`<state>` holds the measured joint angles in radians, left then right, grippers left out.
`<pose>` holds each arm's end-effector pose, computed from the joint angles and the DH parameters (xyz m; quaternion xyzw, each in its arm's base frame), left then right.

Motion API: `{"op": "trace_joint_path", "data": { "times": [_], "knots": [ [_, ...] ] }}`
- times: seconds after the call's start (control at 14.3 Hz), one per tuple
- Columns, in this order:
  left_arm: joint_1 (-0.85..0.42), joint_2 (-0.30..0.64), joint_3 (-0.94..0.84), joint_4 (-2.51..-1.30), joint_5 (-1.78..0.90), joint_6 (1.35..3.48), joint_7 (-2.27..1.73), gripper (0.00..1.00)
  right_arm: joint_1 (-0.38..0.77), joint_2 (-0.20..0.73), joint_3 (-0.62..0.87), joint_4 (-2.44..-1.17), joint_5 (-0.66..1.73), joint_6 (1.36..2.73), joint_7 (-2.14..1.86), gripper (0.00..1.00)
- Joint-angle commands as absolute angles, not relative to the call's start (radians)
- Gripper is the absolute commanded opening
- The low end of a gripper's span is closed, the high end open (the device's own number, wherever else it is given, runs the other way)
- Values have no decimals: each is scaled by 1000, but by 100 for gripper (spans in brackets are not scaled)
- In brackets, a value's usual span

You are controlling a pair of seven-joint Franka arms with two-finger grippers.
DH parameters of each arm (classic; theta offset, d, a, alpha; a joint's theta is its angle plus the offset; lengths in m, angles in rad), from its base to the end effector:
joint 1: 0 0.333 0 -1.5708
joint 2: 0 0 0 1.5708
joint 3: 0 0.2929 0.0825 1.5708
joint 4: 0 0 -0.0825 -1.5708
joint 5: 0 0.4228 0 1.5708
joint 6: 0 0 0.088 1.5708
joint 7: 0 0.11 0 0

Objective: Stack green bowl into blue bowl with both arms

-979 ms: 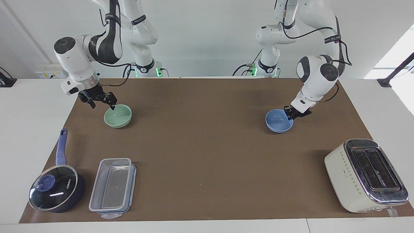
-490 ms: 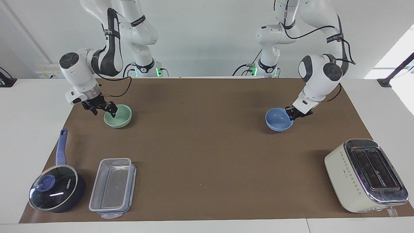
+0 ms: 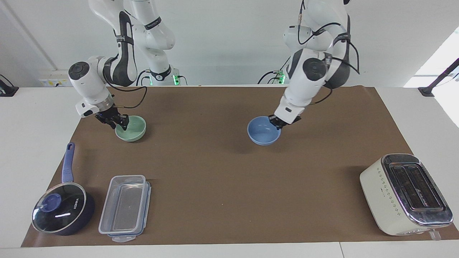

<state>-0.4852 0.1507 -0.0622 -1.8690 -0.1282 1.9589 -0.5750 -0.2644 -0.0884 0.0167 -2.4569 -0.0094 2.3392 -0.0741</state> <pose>0.5284 -0.3313 0.3867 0.9967 0.0400 -0.0593 0.0374 0.4802 -0.1217 0.2745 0.9964 -0.0834 -0.0151 0.0017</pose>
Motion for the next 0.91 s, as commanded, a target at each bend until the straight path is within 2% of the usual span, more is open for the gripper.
{"op": "trace_joint_path", "data": {
  "times": [0.0,0.21,0.56,0.63,0.7,0.84],
  "knots": [
    [-610,178,-44,-1910,-170,2070,-691,0,-279,-104,26,-2480,12,2362,-98,0],
    [-705,242,-44,-1927,-184,2155,-770,0,-279,-104,26,-2476,12,2359,-100,0],
    [-703,267,-44,-1933,-184,2169,-772,0,-264,-130,28,-2392,12,2277,-118,0],
    [-704,264,-43,-1931,-184,2166,-772,75,-261,-136,32,-2369,12,2246,-115,0],
    [-701,256,-43,-1927,-184,2157,-769,100,-252,-140,35,-2352,14,2218,-112,0],
    [-664,215,-40,-1918,-184,2114,-764,100,-209,-166,37,-2341,15,2178,-100,0]
  ]
}}
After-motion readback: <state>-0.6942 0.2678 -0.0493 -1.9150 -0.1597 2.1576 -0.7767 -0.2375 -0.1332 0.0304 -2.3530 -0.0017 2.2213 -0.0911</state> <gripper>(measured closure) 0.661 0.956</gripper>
